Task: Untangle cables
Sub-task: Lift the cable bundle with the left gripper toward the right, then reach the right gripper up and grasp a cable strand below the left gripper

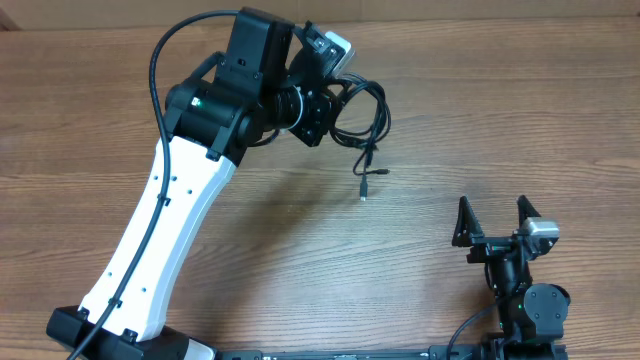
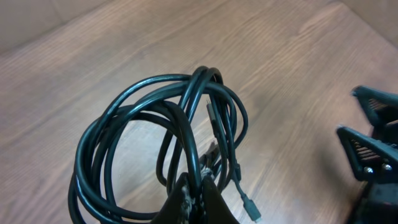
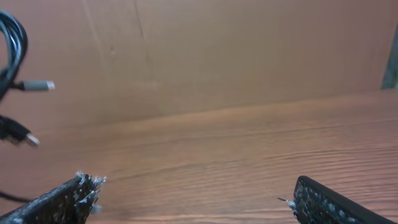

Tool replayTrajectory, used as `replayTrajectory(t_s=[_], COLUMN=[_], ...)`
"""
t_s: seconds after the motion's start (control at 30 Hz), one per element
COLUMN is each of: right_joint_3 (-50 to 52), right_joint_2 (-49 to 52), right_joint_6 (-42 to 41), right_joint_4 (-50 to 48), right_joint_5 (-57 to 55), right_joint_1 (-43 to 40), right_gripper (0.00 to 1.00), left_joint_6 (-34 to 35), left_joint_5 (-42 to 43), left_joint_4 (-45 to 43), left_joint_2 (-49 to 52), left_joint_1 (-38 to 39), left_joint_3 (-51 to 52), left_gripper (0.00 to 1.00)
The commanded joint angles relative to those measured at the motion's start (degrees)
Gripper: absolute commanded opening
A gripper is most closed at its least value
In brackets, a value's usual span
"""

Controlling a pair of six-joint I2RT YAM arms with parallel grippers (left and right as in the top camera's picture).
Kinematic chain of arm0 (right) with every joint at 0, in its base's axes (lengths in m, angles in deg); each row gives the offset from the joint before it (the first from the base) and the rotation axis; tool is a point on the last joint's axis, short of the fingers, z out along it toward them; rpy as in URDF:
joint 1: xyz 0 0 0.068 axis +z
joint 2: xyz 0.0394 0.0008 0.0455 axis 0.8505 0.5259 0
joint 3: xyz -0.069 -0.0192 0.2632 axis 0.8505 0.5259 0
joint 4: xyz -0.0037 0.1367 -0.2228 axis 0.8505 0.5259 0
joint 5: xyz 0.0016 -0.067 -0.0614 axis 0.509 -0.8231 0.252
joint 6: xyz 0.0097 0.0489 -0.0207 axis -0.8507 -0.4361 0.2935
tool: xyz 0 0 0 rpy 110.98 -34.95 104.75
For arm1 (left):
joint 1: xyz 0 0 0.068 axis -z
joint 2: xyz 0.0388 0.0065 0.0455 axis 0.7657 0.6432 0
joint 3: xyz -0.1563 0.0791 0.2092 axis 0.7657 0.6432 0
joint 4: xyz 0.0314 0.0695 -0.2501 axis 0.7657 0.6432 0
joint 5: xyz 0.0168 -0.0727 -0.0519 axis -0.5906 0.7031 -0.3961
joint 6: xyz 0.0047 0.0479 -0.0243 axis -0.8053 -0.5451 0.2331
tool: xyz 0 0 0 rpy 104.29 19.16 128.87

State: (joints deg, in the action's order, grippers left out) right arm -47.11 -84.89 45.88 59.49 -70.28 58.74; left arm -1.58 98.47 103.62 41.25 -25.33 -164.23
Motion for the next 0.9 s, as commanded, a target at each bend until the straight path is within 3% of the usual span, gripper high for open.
replayTrajectory(t_s=[0.0, 0.17, 0.3, 0.43, 0.7, 0.87], right_joint_3=[-2.21, -14.95, -30.49, -41.59, -56.81, -62.16], right_joint_2=[-0.59, -0.59, 1.68, 6.36, 17.97, 25.29], right_joint_6=[-6.49, -11.87, -11.82, -11.82, -11.47, -6.51], right_joint_4=[1.33, 17.35, 36.70, 48.39, 60.19, 64.00], right_joint_5=[5.53, 10.51, 10.47, 10.51, 12.94, 17.35], right_joint_1=[0.28, 0.28, 0.26, 0.26, 0.28, 0.28], right_gripper=[1.00, 1.00, 1.00, 1.00, 1.00, 1.00], left_joint_6=[1.90, -5.01, -14.93, -19.41, -28.94, -34.21], left_joint_5=[4.13, 9.92, 18.10, 23.47, 27.89, 27.67], left_joint_4=[0.57, 3.52, 6.47, 6.78, 6.75, 6.75], left_joint_2=[-2.29, -2.29, -2.29, -2.29, -2.27, -2.27], left_joint_1=[0.17, 0.17, 0.20, 0.63, 5.88, 10.16], left_joint_3=[-1.05, -1.05, -1.05, -1.05, -1.05, -1.05], left_gripper=[0.04, 0.04, 0.04, 0.04, 0.04, 0.04])
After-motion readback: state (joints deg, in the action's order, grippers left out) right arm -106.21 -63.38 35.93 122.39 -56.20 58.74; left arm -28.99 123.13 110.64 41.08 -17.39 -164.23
